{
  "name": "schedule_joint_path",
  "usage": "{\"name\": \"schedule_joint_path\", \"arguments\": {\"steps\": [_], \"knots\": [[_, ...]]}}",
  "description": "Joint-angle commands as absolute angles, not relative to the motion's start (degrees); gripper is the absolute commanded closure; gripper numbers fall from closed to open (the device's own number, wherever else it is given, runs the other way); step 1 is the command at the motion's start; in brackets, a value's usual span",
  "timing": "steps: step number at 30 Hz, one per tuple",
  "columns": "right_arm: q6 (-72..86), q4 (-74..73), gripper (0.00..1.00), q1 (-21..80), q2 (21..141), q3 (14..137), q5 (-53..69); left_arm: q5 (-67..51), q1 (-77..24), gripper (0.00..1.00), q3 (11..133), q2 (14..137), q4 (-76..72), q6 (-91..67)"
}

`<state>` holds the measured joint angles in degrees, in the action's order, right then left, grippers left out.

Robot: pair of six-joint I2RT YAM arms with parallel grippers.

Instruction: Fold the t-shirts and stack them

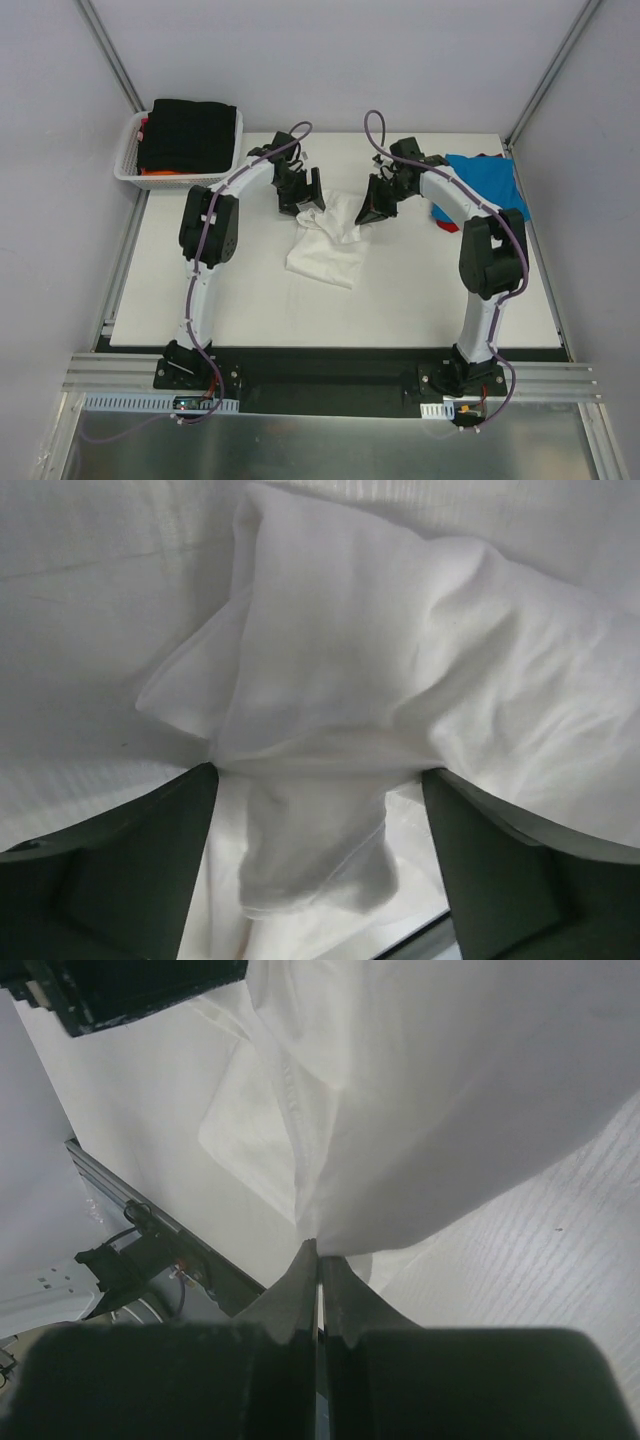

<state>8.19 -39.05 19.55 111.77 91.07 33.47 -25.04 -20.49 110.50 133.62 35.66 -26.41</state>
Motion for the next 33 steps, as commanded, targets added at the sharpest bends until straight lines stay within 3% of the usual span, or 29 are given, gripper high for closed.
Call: {"name": "schedule_joint_path", "arguments": {"steps": [1, 2, 4, 11, 26, 33], "knots": [[7.0, -40.6, 0.99, 19.6, 112.2, 93.3, 35.0, -21.8, -19.9, 0.10, 108.3, 126.0, 36.2, -24.6], [7.1, -40.6, 0.99, 19.6, 112.3, 93.3, 35.1, -21.5, -19.9, 0.04, 108.0, 124.9, 36.2, -24.3], [6.9, -40.6, 0.99, 19.6, 112.5, 93.5, 35.2, -20.7, -19.9, 0.04, 108.0, 124.5, 36.2, -23.7], [6.0, -41.4, 0.99, 19.3, 111.6, 93.1, 34.7, -19.0, -19.8, 0.12, 111.2, 129.1, 36.1, -21.6], [4.6, -42.6, 0.99, 18.0, 106.2, 86.1, 33.8, -13.3, -17.7, 0.11, 119.2, 136.5, 36.2, -18.3], [4.0, -43.9, 0.99, 17.9, 104.9, 85.6, 33.7, -21.0, -16.5, 0.12, 120.7, 139.5, 35.5, -18.2]]}}
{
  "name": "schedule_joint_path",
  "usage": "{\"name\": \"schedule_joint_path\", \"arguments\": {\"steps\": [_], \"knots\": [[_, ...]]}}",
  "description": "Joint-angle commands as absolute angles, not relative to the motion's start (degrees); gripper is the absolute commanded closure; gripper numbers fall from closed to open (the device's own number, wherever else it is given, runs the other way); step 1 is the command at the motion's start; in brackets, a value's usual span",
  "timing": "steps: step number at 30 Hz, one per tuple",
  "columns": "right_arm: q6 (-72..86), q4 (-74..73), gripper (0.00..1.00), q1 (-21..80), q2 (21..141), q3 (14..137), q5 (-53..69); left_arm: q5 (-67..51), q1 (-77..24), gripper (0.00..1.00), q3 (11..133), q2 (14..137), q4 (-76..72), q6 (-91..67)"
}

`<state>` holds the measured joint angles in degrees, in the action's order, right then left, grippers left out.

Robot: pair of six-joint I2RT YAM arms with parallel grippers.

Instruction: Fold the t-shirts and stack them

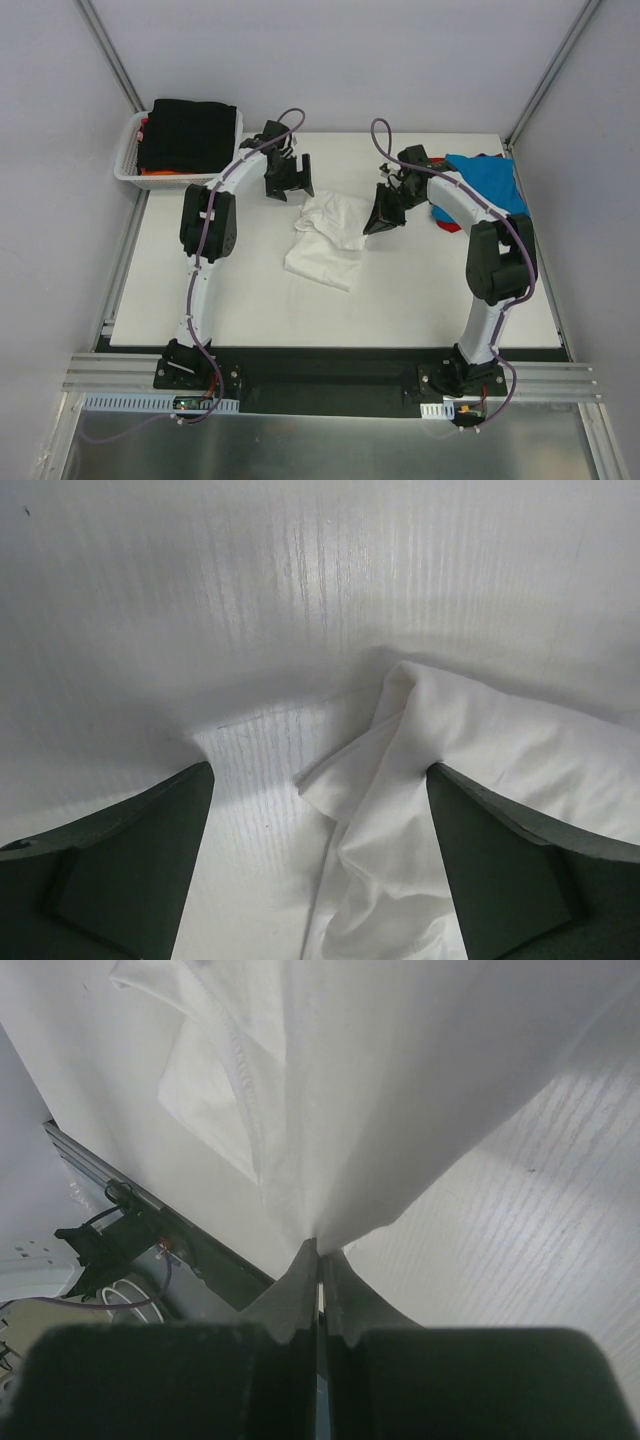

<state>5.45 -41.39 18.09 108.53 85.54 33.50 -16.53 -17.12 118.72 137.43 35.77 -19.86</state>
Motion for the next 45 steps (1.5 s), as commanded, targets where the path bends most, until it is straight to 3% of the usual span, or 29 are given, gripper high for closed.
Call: {"name": "schedule_joint_path", "arguments": {"steps": [1, 12, 24, 26, 27, 28, 30, 31, 33, 35, 45], "knots": [[4.0, -44.1, 0.99, 17.9, 104.9, 85.6, 33.6, -22.1, -16.6, 0.13, 120.6, 139.5, 35.1, -19.1], [4.7, -43.6, 0.99, 18.0, 107.8, 89.5, 34.8, -29.4, -22.1, 0.16, 114.3, 137.3, 31.5, -19.6], [5.2, -43.0, 0.99, 17.9, 108.5, 89.8, 34.8, -28.3, -22.4, 0.19, 105.3, 131.2, 30.5, -19.5], [5.5, -42.5, 0.99, 18.0, 109.0, 90.5, 34.9, -27.1, -22.4, 0.26, 102.6, 129.1, 30.6, -19.8], [5.9, -42.5, 0.99, 17.9, 109.2, 90.8, 35.0, -26.9, -22.4, 0.35, 101.8, 128.5, 30.6, -19.9], [6.1, -42.3, 0.99, 17.9, 109.3, 91.1, 35.1, -26.7, -22.4, 0.67, 100.5, 127.5, 30.6, -20.0], [6.3, -42.0, 0.99, 18.0, 110.0, 91.7, 35.0, -26.4, -22.4, 0.82, 99.4, 126.4, 30.7, -20.2], [6.6, -41.7, 0.99, 18.0, 110.1, 91.7, 35.2, -26.3, -22.4, 0.84, 98.7, 125.3, 30.7, -20.5], [6.8, -41.4, 0.99, 18.3, 110.6, 91.5, 35.3, -26.0, -22.4, 0.78, 98.1, 124.2, 30.8, -20.8], [6.9, -41.0, 0.99, 18.7, 110.6, 91.1, 35.3, -25.7, -22.4, 0.67, 97.2, 122.2, 31.6, -21.5], [8.0, -39.3, 0.99, 19.5, 109.2, 88.7, 35.0, -25.8, -22.4, 0.65, 95.7, 116.3, 35.6, -22.3]]}}
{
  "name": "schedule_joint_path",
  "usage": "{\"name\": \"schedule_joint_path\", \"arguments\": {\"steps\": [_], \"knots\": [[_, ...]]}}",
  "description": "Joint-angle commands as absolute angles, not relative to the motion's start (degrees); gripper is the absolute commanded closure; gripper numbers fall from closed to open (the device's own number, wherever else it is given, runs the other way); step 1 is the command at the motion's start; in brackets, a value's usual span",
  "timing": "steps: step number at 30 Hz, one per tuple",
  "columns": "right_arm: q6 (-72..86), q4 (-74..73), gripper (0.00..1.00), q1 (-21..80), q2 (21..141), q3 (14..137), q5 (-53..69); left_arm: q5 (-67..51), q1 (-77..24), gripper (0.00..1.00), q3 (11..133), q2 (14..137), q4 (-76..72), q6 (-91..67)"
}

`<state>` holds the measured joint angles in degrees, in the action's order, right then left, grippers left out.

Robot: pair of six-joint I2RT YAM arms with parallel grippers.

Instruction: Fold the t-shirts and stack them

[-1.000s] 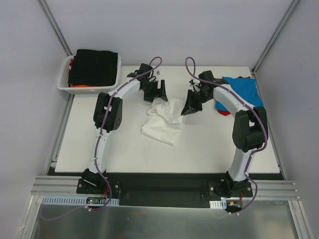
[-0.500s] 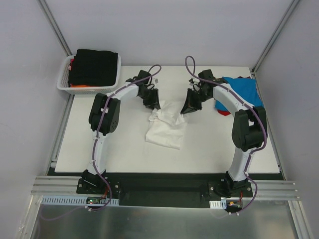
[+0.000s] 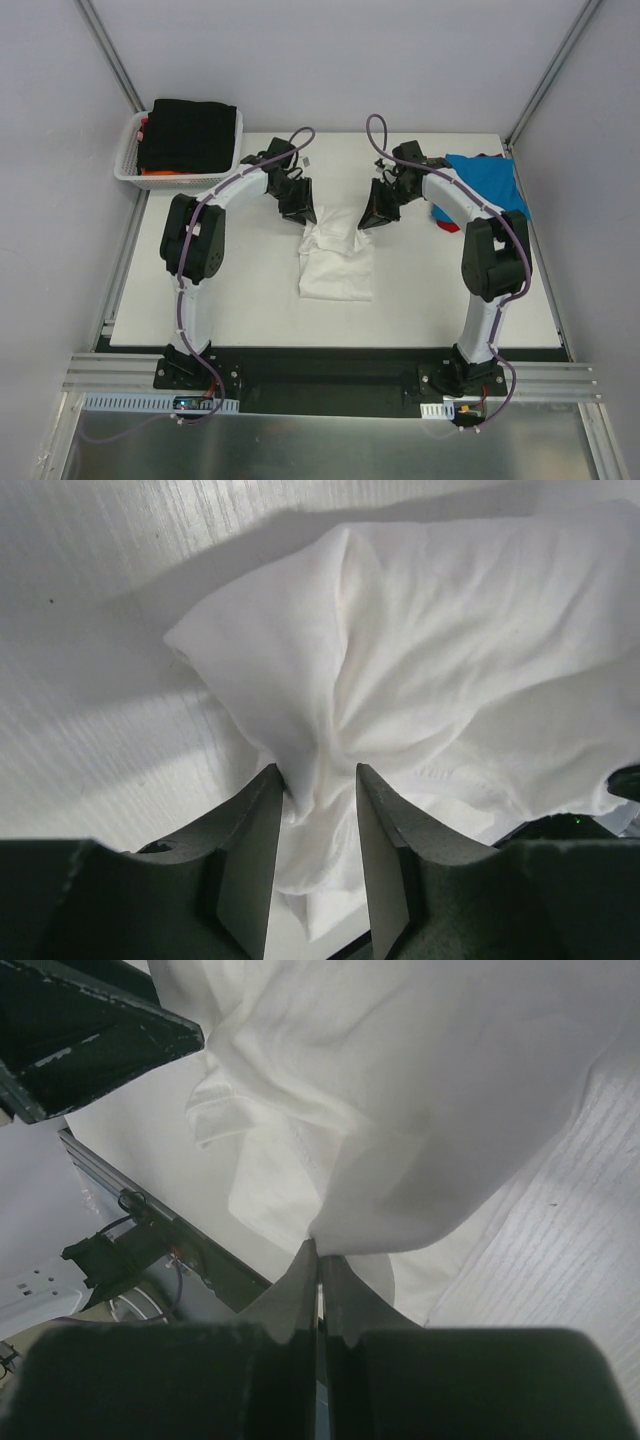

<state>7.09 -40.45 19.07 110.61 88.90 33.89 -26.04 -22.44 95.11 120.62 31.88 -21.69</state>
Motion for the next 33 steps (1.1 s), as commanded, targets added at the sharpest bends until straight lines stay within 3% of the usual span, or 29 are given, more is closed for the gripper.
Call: {"name": "schedule_joint_path", "arguments": {"steps": [1, 4, 17, 33], "knots": [[8.0, -39.3, 0.99, 19.5, 109.1, 88.9, 35.0, -26.0, -22.4, 0.63, 95.7, 116.1, 36.0, -22.4], [8.0, -39.1, 0.99, 19.6, 108.8, 88.9, 35.0, -27.0, -22.4, 0.58, 94.7, 115.6, 37.0, -23.1], [7.5, -39.3, 0.99, 19.6, 108.4, 88.8, 34.6, -26.5, -23.0, 0.61, 85.6, 111.9, 36.3, -23.5], [6.9, -40.7, 0.99, 19.6, 108.9, 89.6, 34.7, -14.9, -20.9, 0.63, 92.8, 117.5, 37.4, -20.3]]}}
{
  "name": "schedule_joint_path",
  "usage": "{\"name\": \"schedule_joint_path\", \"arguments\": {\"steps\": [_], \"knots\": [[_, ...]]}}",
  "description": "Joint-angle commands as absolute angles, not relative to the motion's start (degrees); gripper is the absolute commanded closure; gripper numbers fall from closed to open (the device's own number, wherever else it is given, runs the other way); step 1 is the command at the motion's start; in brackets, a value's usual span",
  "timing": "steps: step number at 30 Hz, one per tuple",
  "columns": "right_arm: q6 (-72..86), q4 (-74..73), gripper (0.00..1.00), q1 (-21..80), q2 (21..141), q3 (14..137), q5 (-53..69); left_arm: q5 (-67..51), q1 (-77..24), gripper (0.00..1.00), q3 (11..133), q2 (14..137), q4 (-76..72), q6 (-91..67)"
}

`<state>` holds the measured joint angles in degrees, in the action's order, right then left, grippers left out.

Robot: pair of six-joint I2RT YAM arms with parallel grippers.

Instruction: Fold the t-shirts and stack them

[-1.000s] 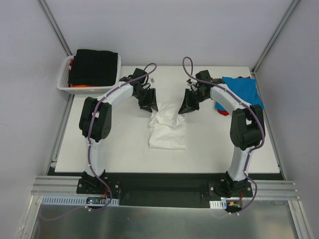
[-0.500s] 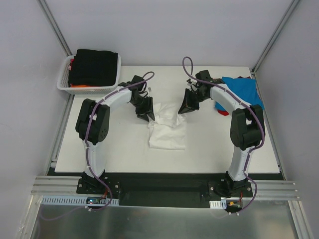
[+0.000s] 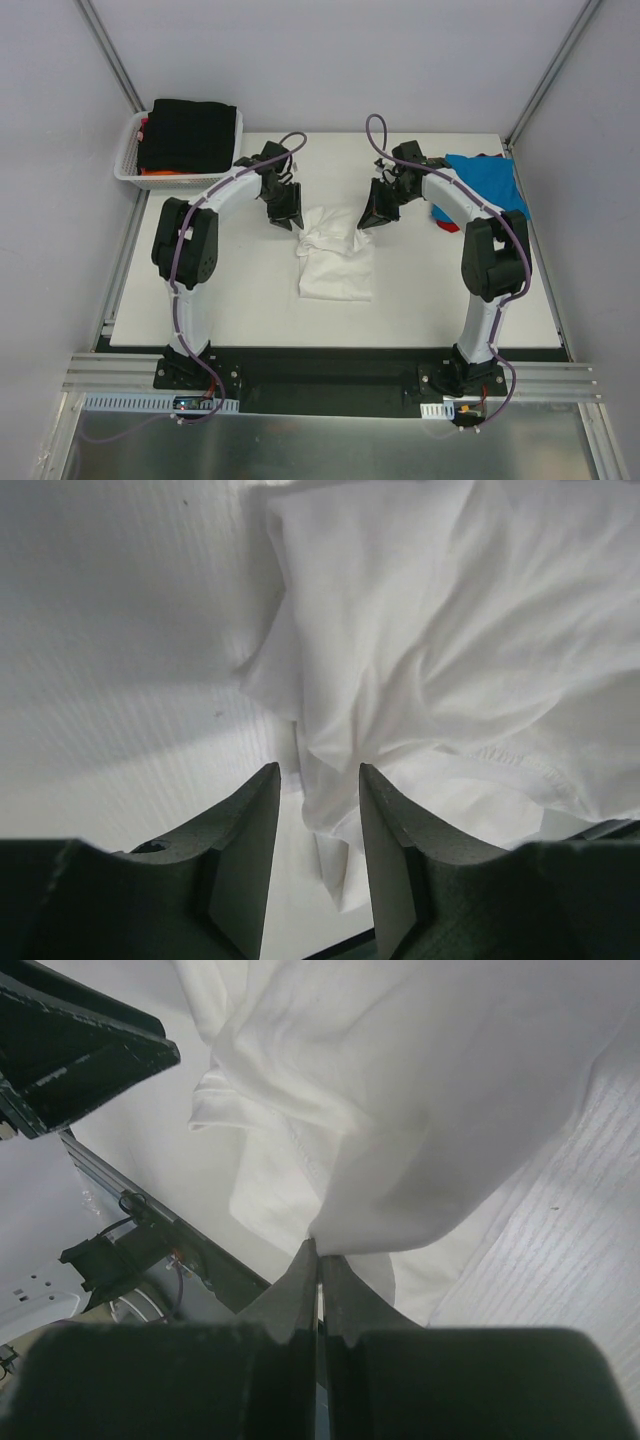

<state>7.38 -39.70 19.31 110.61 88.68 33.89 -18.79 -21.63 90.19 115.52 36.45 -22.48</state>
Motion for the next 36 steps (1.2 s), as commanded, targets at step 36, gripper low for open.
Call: {"name": "schedule_joint_path", "arguments": {"steps": [36], "knots": [[7.3, -41.5, 0.99, 19.9, 111.4, 92.5, 34.9, -24.4, -20.1, 0.65, 94.7, 118.1, 32.3, -18.7]]}}
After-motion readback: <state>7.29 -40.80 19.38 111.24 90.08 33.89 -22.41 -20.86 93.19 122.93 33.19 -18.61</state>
